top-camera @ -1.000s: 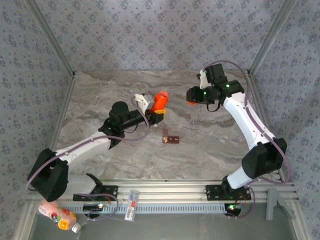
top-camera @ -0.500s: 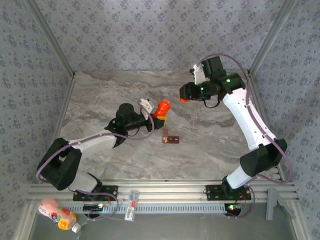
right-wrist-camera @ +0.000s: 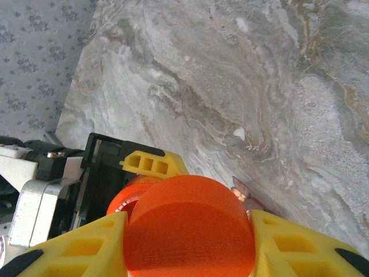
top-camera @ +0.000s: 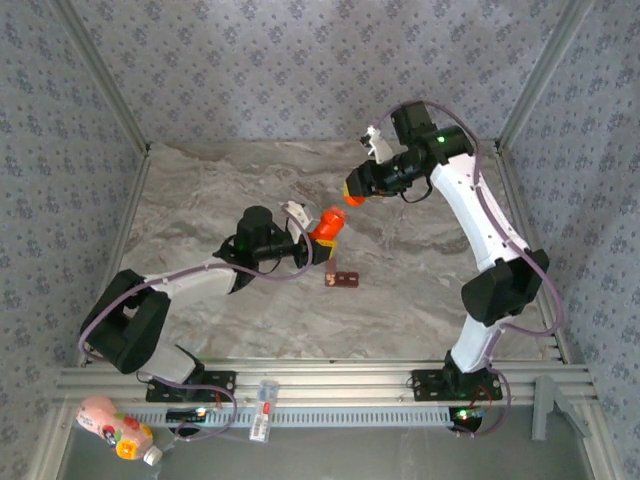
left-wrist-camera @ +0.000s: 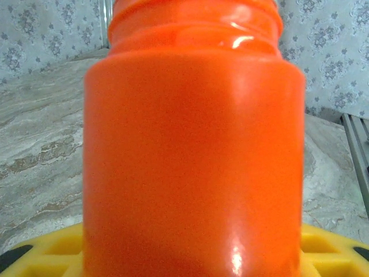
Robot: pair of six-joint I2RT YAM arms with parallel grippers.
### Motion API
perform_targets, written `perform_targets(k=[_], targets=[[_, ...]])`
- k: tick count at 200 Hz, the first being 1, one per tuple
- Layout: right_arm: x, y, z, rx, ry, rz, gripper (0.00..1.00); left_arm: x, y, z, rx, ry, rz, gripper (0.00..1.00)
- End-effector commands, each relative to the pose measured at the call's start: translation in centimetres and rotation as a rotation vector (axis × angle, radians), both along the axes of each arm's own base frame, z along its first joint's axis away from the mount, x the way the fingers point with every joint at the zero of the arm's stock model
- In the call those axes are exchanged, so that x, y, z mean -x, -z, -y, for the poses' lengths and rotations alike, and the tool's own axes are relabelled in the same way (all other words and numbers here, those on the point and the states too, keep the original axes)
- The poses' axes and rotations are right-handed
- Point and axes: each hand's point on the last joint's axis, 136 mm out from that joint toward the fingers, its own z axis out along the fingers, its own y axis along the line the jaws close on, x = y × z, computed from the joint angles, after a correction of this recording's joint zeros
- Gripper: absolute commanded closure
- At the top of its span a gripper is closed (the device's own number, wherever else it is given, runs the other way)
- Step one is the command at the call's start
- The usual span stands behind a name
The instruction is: Sort the pills into containers
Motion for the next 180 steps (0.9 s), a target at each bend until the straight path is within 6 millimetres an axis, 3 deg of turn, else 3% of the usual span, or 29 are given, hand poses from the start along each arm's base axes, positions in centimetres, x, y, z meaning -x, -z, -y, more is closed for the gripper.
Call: perform_targets(k=[1,180], targets=[[1.5,-1.2,-0.5,-0.026,-0.093,0.008,0.65,-0.1,-1.5,0.4,0.013,0.043,0.049,1.0],[2.4,0.4,-0.5,-0.048,-0.184,-0.041,0.67,-1.0,-2.0,1.6,-0.012,0.099,0.057,1.0]])
